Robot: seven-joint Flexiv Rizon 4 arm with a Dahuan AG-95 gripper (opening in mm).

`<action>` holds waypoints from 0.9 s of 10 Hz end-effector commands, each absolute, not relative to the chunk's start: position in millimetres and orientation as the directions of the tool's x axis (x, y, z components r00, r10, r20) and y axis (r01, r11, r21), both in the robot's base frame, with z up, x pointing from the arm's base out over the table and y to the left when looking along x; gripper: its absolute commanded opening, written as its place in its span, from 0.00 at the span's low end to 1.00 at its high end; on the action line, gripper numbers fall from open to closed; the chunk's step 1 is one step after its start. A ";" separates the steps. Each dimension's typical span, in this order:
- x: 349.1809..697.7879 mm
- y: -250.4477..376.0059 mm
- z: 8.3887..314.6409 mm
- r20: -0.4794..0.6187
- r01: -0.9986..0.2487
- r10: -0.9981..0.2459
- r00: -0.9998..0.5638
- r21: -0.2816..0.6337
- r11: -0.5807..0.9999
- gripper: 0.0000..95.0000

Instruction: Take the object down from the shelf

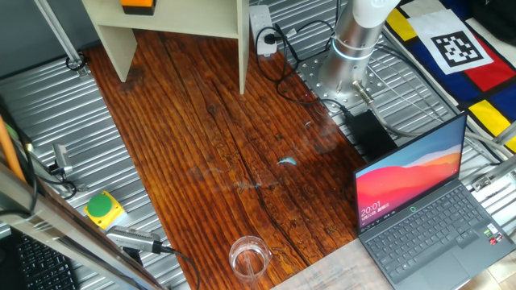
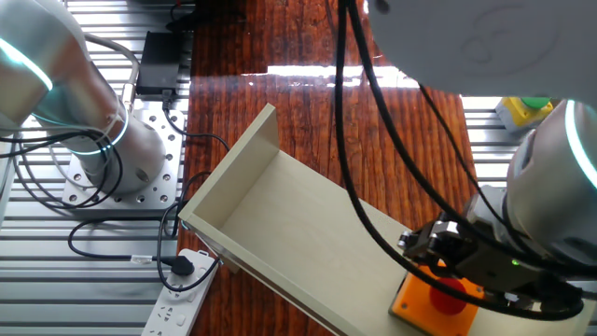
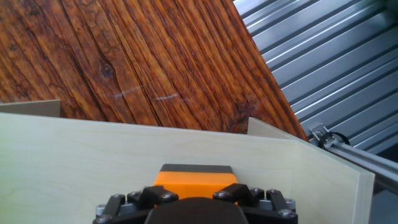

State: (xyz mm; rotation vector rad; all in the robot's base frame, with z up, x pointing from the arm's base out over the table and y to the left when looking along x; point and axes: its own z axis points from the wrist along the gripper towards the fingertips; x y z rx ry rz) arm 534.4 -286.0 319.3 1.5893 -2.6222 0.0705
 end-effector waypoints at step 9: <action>545.3 -256.2 327.2 0.107 -0.873 -0.869 -0.483 0.010 0.487 0.00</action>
